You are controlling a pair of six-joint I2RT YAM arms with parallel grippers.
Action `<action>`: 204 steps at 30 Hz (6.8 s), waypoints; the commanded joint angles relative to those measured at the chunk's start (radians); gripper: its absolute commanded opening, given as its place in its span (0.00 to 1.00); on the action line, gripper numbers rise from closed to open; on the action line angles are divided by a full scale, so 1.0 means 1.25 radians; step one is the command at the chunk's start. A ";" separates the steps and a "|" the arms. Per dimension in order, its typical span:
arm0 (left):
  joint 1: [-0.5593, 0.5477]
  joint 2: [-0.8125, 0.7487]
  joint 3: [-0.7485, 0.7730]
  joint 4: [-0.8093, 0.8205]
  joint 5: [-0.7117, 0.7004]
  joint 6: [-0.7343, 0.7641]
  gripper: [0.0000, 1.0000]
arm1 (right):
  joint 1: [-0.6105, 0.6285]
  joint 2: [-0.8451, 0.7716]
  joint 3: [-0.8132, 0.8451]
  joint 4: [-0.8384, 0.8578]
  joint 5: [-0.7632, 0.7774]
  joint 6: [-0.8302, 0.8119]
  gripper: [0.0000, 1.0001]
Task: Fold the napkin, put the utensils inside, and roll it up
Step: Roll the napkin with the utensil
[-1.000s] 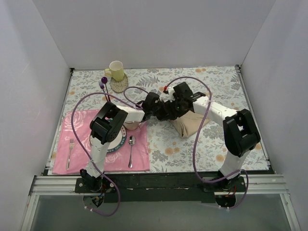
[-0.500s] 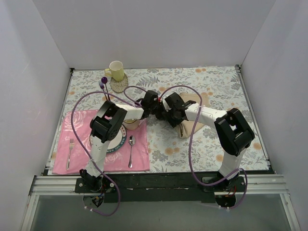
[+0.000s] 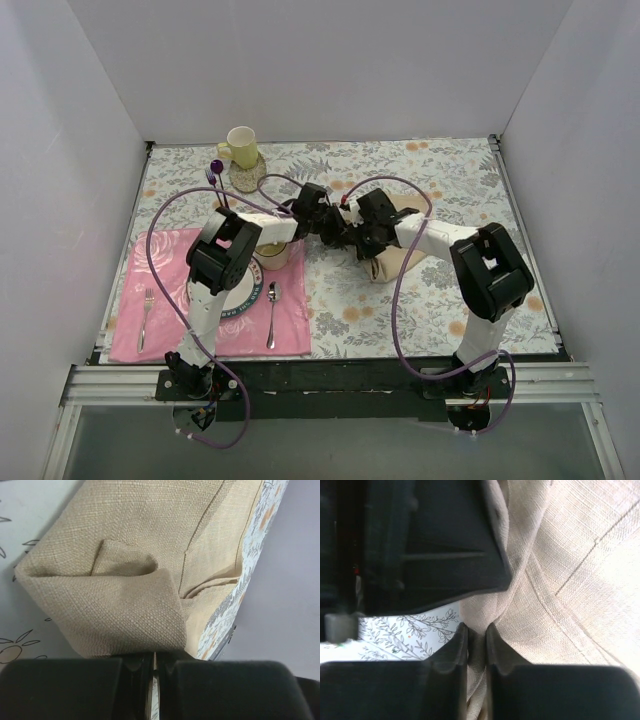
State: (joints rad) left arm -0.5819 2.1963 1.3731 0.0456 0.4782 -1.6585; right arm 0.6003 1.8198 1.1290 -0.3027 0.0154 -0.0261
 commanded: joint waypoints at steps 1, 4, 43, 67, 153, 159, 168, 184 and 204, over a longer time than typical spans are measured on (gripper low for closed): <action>0.014 0.021 0.023 -0.158 -0.070 0.084 0.00 | -0.062 0.057 -0.063 0.024 -0.157 0.050 0.09; 0.020 0.006 0.061 -0.186 -0.073 0.111 0.00 | -0.114 0.079 -0.069 0.047 -0.297 0.070 0.01; -0.027 -0.022 0.066 -0.305 -0.319 -0.089 0.42 | -0.294 0.247 -0.086 0.269 -0.768 0.303 0.01; -0.040 0.022 0.194 -0.444 -0.389 -0.012 0.00 | -0.094 -0.101 -0.007 -0.039 -0.171 0.104 0.49; 0.015 0.037 0.179 -0.556 -0.151 -0.088 0.00 | 0.295 0.068 -0.060 0.107 0.607 -0.091 0.43; 0.015 0.041 0.179 -0.547 -0.151 -0.075 0.00 | 0.278 0.045 -0.090 0.121 0.560 -0.074 0.02; 0.024 0.026 0.174 -0.483 -0.187 -0.010 0.02 | 0.202 -0.016 -0.086 0.102 0.283 -0.015 0.01; 0.054 -0.124 0.146 -0.389 -0.245 0.112 0.66 | -0.063 0.015 -0.044 0.070 -0.299 0.069 0.01; -0.001 -0.073 0.071 -0.295 -0.217 -0.032 0.79 | -0.269 0.149 -0.101 0.275 -0.778 0.302 0.01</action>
State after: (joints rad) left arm -0.5850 2.0571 1.4120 -0.2901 0.2462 -1.6398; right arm 0.2691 1.9915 1.0576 -0.0208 -0.8803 0.2554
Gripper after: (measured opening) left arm 0.807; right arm 0.187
